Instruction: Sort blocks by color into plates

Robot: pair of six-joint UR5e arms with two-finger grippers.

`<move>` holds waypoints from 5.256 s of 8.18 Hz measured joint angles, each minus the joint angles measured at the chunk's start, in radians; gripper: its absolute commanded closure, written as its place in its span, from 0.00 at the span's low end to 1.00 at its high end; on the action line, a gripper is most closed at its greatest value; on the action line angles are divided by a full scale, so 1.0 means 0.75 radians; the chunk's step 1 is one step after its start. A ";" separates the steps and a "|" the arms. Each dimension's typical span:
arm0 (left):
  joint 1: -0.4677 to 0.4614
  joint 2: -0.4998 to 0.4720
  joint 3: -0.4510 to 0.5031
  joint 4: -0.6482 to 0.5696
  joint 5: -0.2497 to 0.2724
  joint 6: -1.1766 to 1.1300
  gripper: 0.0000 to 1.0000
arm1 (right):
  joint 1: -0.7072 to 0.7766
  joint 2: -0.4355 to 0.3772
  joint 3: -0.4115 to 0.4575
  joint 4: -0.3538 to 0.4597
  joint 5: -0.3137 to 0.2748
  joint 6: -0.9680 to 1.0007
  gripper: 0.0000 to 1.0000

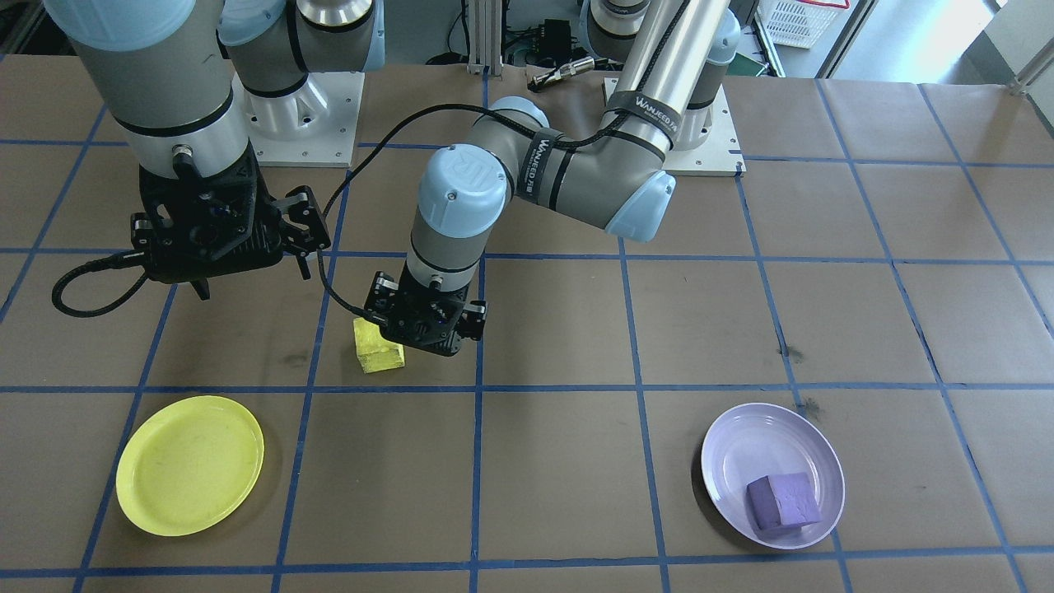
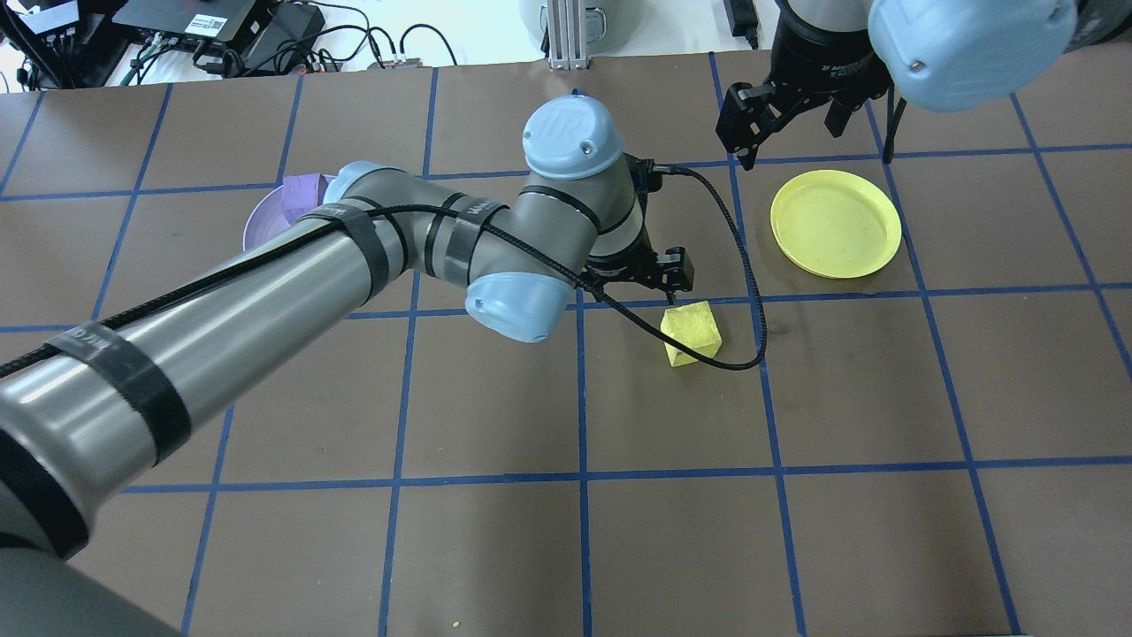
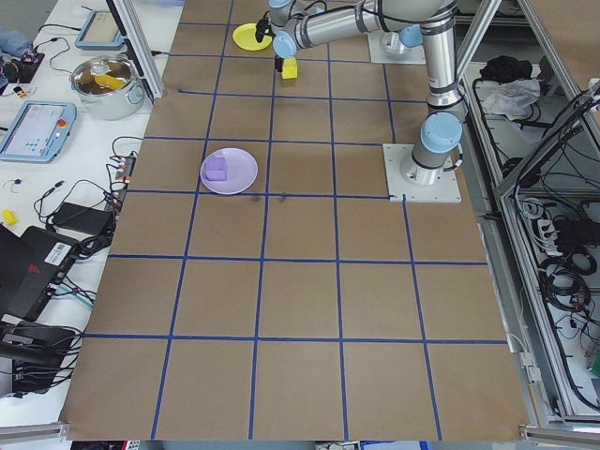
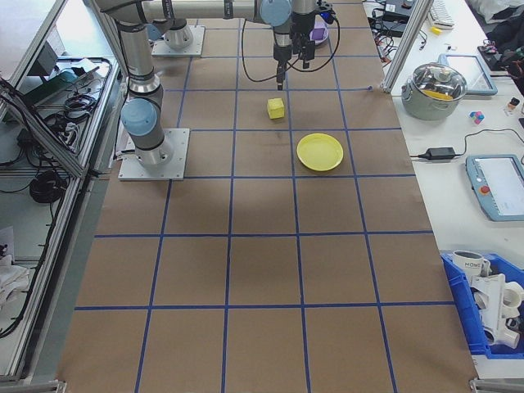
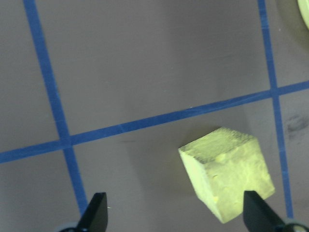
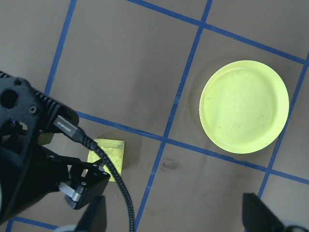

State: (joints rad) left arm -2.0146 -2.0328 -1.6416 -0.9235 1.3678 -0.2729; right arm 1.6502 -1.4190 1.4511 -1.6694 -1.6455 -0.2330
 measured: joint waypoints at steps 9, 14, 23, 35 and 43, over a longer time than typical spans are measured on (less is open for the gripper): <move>0.460 0.469 0.167 -0.821 0.356 0.401 0.00 | 0.009 0.004 0.353 -0.187 0.208 0.015 0.00; 0.550 0.598 0.480 -1.081 0.271 0.409 0.00 | 0.011 0.154 0.516 -0.356 0.250 0.018 0.00; 0.643 0.703 0.457 -1.076 0.268 0.394 0.00 | 0.040 0.341 0.519 -0.461 0.254 0.021 1.00; 0.644 0.704 0.452 -1.078 0.270 0.392 0.00 | -0.273 0.368 0.213 -0.627 0.036 -0.407 1.00; 0.643 0.706 0.450 -1.078 0.270 0.391 0.00 | -0.328 0.474 0.214 -0.761 0.026 -0.526 0.00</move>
State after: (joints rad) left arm -1.5324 -1.5033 -1.3038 -1.7319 1.5701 0.0202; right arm 1.4042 -1.0634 1.6118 -2.2398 -1.6262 -0.6271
